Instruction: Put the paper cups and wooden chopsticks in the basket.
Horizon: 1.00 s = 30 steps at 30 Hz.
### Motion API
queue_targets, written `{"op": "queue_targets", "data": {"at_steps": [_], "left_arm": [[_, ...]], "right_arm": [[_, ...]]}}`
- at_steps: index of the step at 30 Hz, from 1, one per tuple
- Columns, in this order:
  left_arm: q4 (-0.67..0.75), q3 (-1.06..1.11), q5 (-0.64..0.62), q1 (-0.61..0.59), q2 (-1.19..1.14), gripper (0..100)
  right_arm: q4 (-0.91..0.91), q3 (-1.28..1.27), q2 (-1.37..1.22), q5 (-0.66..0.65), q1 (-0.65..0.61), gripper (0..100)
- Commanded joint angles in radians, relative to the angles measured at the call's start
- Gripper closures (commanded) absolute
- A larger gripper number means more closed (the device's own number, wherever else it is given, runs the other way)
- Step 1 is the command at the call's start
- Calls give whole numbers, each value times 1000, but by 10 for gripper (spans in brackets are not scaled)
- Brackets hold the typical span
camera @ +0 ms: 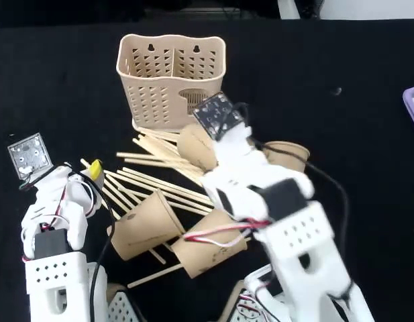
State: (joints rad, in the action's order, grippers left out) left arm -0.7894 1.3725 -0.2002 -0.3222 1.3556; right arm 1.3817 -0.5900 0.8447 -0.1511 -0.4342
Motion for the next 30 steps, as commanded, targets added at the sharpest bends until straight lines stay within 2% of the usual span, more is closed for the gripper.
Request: {"op": "queue_targets", "data": {"at_steps": [1, 5, 12, 24, 27, 30], "left_arm": [[12, -7, -3, -7, 14, 766], [12, -7, -3, -7, 11, 766], [12, -5, -3, -2, 6, 766], [20, 22, -3, -1, 14, 766], [20, 22, -3, -1, 14, 766], [20, 22, -3, -1, 14, 766]], "right_arm": [[98, 216, 48, -55, 43, 988], [160, 473, -12, -129, 110, 988], [242, 906, -349, -160, 109, 988], [295, 1534, -928, -608, 114, 988], [295, 1630, -1020, -674, 124, 988], [295, 1725, -1084, -684, 133, 988]]}}
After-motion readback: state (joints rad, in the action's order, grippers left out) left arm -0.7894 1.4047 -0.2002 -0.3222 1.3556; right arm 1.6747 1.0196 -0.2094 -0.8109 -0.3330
